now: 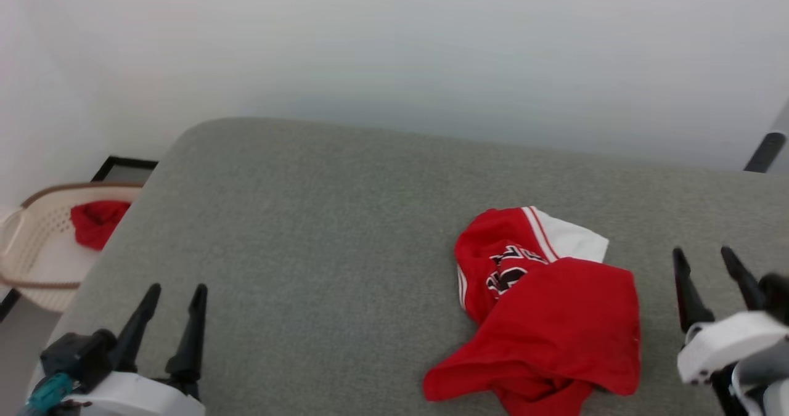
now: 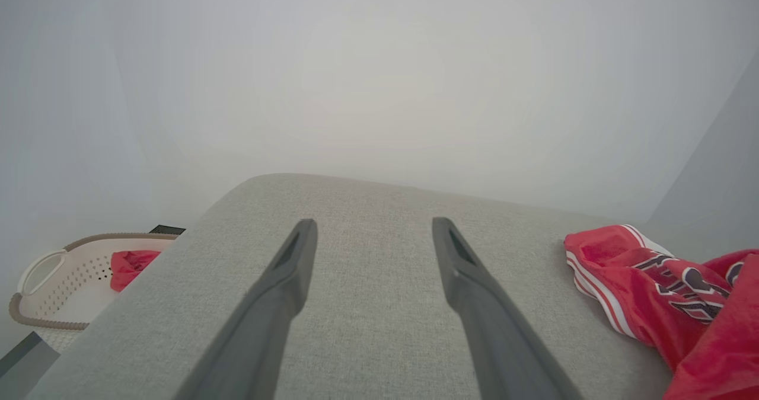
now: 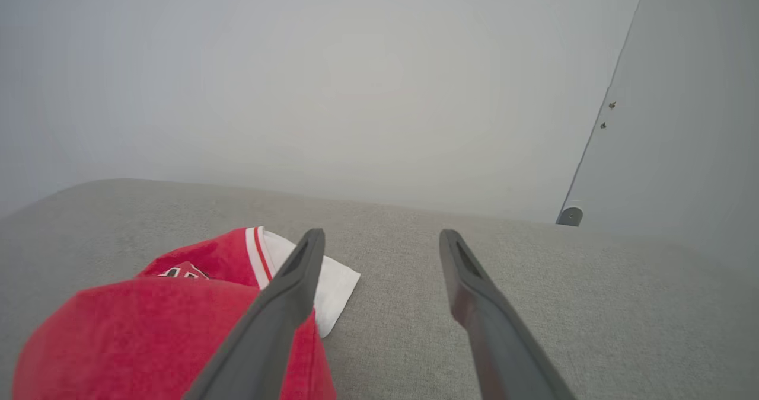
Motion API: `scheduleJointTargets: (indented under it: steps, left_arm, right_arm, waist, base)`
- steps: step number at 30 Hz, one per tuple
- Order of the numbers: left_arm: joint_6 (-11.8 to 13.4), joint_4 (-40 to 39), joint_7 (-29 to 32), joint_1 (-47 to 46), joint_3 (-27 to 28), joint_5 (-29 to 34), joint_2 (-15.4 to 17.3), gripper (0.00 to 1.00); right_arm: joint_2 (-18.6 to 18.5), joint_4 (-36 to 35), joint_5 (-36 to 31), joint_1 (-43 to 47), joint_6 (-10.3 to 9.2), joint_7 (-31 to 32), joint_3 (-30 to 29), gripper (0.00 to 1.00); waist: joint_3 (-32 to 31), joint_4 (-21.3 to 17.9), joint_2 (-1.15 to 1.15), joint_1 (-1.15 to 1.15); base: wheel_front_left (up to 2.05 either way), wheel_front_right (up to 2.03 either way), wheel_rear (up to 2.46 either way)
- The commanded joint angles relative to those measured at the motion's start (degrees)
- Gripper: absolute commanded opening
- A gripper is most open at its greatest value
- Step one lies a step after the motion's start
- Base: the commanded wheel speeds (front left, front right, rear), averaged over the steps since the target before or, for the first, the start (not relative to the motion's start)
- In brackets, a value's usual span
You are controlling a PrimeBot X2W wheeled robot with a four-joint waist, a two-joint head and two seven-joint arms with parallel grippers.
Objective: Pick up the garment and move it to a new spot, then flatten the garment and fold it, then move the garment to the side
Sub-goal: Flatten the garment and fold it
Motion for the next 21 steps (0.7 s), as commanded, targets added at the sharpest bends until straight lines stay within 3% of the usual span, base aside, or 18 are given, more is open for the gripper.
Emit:
scheduleJointTargets:
  steps: [1, 9, 21]
  left_arm:
    - [0.11, -0.4, -0.25, -0.71, -0.18, 0.51, -0.42, 1.0]
    - [-0.97, -0.79, -0.43, -4.2, -1.92, 1.99, -3.98, 1.0]
    - [-3.97, 2.09, -0.43, -9.77, -2.08, 5.31, -10.53, 1.0]
  right_arm:
    - [-0.59, 0.15, 1.03, -1.42, 0.0, 1.04, 0.33, 1.0]
    - [-5.41, 3.51, 3.34, -8.84, 0.0, 11.71, 1.04, 1.0]
    - [-7.98, 10.14, 5.36, -16.97, 0.0, 29.88, 2.61, 1.0]
  waist:
    - [2.36, 2.22, 0.0, 0.0]
    - [8.32, 7.28, 0.0, 0.0]
    - [15.09, 11.5, 0.0, 0.0]
  base:
    - [0.0, 0.0, 0.0]
    - [0.0, 0.0, 0.0]
    - [0.0, 0.0, 0.0]
